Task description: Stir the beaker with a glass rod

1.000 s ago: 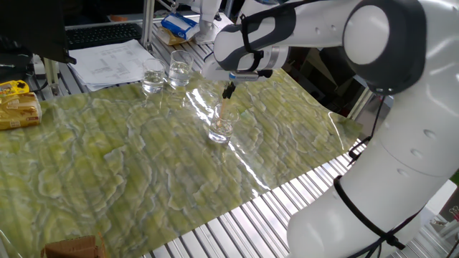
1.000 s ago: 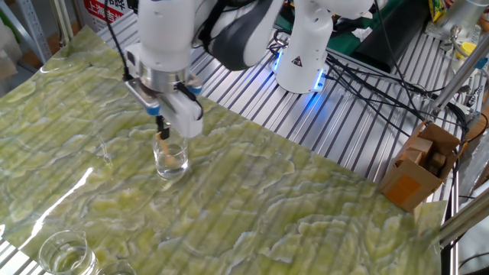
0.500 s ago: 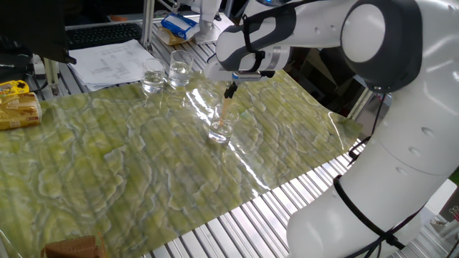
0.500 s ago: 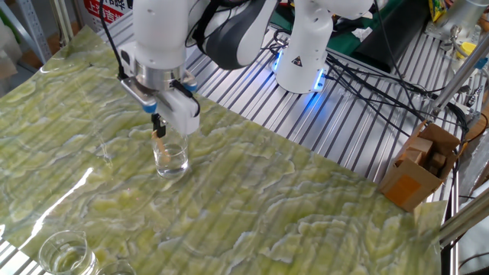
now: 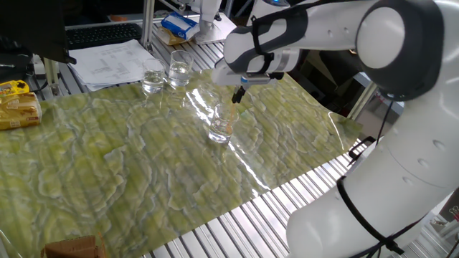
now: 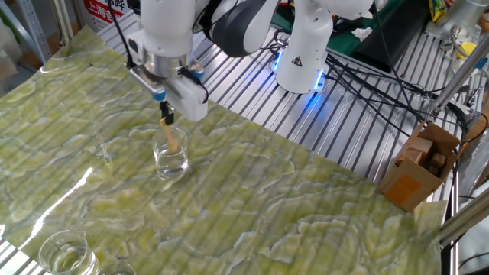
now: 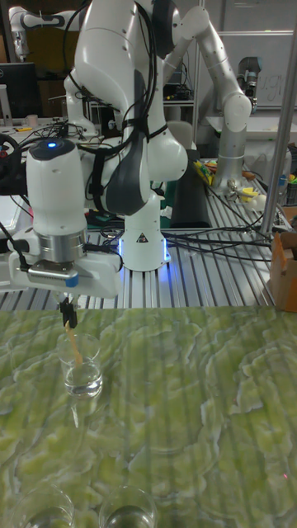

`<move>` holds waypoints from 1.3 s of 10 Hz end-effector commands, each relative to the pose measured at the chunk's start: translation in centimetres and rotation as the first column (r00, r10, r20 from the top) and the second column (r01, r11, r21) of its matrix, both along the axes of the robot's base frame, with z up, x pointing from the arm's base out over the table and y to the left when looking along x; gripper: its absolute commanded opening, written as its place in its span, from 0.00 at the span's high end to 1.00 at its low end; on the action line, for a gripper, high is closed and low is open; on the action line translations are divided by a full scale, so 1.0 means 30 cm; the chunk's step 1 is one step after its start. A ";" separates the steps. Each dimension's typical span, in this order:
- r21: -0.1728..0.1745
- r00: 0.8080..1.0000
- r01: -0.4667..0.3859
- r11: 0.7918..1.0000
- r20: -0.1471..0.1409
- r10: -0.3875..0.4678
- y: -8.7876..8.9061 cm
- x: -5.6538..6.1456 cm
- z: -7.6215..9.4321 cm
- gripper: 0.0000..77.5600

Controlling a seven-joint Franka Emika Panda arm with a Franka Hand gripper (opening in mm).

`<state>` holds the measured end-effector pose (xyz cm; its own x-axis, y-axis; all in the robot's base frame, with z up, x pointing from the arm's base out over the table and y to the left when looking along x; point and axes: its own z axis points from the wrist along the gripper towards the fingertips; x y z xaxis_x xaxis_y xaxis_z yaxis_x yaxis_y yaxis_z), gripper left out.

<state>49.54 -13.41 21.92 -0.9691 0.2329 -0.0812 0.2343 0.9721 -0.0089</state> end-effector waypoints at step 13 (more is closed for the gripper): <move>-0.006 0.998 -0.021 1.000 0.060 0.022 -0.071 0.118 -0.059 0.99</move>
